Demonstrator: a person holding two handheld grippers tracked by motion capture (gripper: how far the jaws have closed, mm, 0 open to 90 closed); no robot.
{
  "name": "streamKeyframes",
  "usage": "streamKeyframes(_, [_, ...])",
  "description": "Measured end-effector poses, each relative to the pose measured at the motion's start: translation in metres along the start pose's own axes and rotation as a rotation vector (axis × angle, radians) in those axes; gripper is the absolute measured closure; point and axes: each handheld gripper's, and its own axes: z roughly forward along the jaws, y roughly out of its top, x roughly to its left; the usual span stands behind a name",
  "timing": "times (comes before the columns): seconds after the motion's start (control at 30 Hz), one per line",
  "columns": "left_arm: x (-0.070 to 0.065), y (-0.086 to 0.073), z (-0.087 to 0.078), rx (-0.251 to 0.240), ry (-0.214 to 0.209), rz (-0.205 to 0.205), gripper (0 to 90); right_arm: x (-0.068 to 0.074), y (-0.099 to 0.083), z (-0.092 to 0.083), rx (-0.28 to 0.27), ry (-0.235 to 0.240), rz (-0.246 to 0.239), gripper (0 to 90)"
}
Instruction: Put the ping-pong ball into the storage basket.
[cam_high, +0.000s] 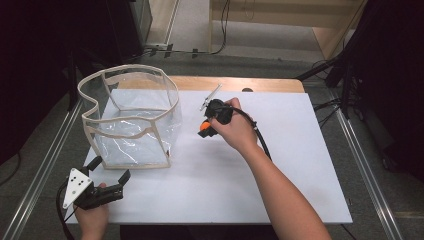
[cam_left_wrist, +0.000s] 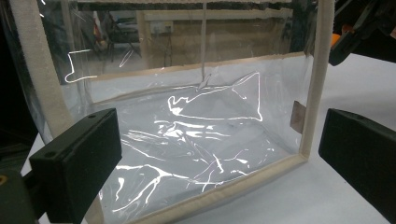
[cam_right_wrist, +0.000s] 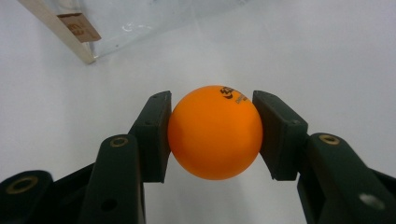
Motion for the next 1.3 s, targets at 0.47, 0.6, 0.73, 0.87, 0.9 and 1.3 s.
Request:
streamKeyframes(0.47, [0.0, 0.0, 0.0, -0.001, -0.001, -0.001, 0.0, 0.006, 0.011, -0.016, 0.002, 0.011, -0.038, 47.6])
streamKeyframes(0.6, [0.0, 0.0, 0.0, -0.001, 0.0, 0.0, 0.1, 0.008, 0.014, -0.02, -0.003, 0.009, -0.04, 47.6])
streamKeyframes(0.73, [0.0, 0.0, 0.0, -0.002, -0.001, 0.0, 0.1, 0.011, 0.017, -0.023, -0.006, 0.01, -0.045, 47.6])
streamKeyframes(0.87, [0.0, 0.0, 0.0, 0.0, 0.0, 0.0, 0.1, 0.012, 0.02, -0.029, -0.01, 0.005, -0.055, 47.6])
streamKeyframes(0.9, [0.0, 0.0, 0.0, 0.0, -0.001, 0.002, 0.1, 0.012, 0.021, -0.03, -0.011, 0.008, -0.055, 47.6])
streamKeyframes(1.3, [0.0, 0.0, 0.0, 0.002, 0.0, 0.002, 0.0, 0.016, 0.028, -0.041, -0.021, 0.015, -0.08, 47.7])
